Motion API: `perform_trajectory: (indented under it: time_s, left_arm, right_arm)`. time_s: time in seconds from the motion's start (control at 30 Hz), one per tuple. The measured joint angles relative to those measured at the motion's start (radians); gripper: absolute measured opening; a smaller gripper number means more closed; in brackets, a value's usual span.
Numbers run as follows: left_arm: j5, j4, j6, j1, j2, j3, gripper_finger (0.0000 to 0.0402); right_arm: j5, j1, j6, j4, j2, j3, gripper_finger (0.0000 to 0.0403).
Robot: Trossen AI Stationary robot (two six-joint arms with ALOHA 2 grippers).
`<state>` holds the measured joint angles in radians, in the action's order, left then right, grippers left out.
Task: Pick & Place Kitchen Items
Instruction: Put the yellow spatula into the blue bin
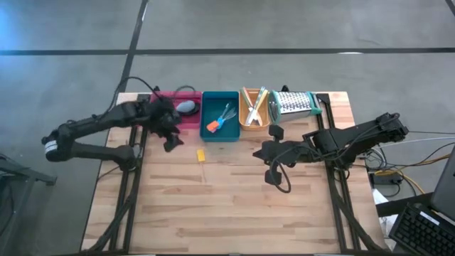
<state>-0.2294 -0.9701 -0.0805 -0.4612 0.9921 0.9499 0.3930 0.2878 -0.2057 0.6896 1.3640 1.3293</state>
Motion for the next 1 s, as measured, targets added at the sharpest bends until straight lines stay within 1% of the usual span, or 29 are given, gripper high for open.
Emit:
perform_trajectory:
  time_s: [0.07,0.27,0.37,0.43,0.5,0.6,0.77,1.0]
  left_arm:
    - [0.041,0.037,0.022,0.084,0.010,-0.005,0.0291]
    - [0.242,0.142,0.163,0.342,0.064,-0.006,0.0290]
    - [0.318,0.192,0.213,0.438,0.096,-0.006,0.0290]
    - [0.352,0.220,0.247,0.481,0.121,-0.006,0.0290]
    - [0.367,0.225,0.294,0.508,0.150,-0.006,0.0290]
    - [0.386,0.225,0.330,0.518,0.207,-0.006,0.0290]
    - [0.351,0.221,0.416,0.520,0.327,-0.006,0.0290]
    - [0.356,0.221,0.563,0.557,0.471,-0.003,0.0290]
  right_arm:
    - [0.000,0.000,0.000,0.000,0.000,0.000,0.0008]
    - [0.000,0.000,-0.001,0.000,0.000,0.000,0.0008]
    - [0.000,0.000,-0.002,0.000,0.000,0.000,0.0008]
    - [0.000,0.000,-0.002,0.000,0.000,0.000,0.0008]
    - [0.000,0.000,-0.001,0.000,0.000,0.000,0.0008]
    - [0.000,0.000,0.000,-0.004,0.000,0.000,0.0008]
    - [0.000,0.000,0.000,-0.020,0.000,0.000,0.0008]
    - [0.000,0.000,-0.001,-0.019,0.000,0.000,0.0008]
